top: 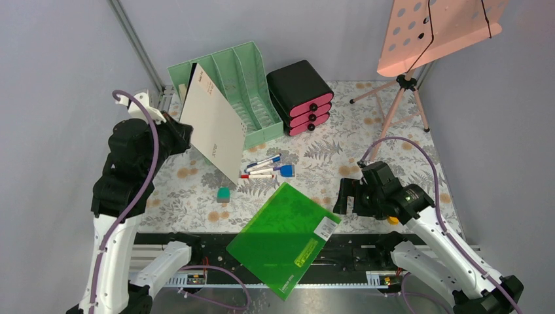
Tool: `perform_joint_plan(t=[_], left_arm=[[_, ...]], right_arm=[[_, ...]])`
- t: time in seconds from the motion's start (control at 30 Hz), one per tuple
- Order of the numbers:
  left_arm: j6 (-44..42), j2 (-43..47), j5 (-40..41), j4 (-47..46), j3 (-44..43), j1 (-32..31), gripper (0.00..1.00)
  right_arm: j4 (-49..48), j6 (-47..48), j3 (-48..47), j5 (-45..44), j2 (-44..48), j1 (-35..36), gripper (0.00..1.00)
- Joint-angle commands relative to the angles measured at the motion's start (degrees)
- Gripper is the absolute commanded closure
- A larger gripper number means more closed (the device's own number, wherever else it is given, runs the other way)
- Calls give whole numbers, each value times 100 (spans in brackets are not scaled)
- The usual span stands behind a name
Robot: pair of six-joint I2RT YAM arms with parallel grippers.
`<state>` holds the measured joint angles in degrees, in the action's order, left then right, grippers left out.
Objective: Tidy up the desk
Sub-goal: Place the folder in the storage box.
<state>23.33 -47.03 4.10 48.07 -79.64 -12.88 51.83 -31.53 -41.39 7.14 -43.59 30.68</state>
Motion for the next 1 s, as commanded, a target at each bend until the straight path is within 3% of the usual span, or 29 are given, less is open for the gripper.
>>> perform_joint_plan(t=[0.0, 0.47, 0.97], left_arm=[[-61, -74, 97, -971, -432, 5, 100], [-92, -467, 123, -1493, -780, 6, 100], [-347, -726, 1105, -2568, -765, 6, 100]], right_arm=[[-164, -116, 24, -27, 62, -20, 0], [-178, -105, 41, 16, 26, -19, 1], [-221, -70, 52, 109, 4, -18, 1]])
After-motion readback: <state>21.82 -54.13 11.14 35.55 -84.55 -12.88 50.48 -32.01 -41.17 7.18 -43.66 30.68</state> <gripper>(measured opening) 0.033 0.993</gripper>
